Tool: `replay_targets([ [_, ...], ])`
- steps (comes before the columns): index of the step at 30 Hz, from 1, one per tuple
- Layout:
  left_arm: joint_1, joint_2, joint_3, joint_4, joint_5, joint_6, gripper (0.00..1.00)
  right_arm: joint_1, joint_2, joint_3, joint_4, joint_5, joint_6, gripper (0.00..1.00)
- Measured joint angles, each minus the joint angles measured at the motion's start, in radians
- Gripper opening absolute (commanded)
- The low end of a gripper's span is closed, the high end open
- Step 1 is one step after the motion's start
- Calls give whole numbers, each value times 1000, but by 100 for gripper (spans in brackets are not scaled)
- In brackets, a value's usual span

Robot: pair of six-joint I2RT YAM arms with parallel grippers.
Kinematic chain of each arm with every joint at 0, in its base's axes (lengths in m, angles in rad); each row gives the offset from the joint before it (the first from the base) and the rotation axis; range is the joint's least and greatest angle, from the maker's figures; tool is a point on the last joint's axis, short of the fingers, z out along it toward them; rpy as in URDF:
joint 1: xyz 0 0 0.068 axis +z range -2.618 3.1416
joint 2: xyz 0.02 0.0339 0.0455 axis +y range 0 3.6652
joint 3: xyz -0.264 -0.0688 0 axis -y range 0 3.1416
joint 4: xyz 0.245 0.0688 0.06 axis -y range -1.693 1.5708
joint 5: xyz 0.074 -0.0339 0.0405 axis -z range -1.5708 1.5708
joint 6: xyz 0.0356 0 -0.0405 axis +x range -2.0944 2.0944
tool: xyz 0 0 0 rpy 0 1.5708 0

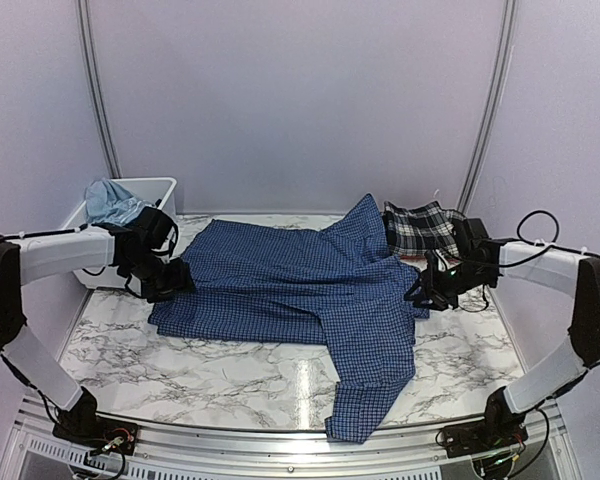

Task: Fold and stack the mixed laundry pile
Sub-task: Fold the flattened shirt at the center of the board.

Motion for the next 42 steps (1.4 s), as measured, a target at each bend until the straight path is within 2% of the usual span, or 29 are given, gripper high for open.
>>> replay_targets([
  [6,-52,103,-8,35,32,29,64,11,150,-10,61,-26,-14,31],
  [12,-54,151,-36,64,6,23,60,13,214,-35,103,-24,-13,31],
  [16,-58,138,-90,91,2,12,59,12,170,-131,109,-24,2,31],
  [20,-85,79,-164,129,-3,0,59,16,50,-240,91,-28,24,30],
  [23,-111,13,-230,131,16,-11,65,31,-40,-301,51,-36,40,31],
  [28,-121,-74,-276,96,57,-13,73,41,-148,-266,-23,-51,38,31],
  [33,-142,-104,-215,83,108,13,81,51,-156,-167,-60,-72,16,41],
  [35,-187,-105,-179,86,124,43,83,72,-161,-161,-84,-81,8,46],
  [38,-295,-115,-136,105,146,106,88,125,-200,-164,-131,-84,16,47],
  [42,-508,-101,-70,166,156,224,91,164,-283,-188,-142,-95,46,47],
])
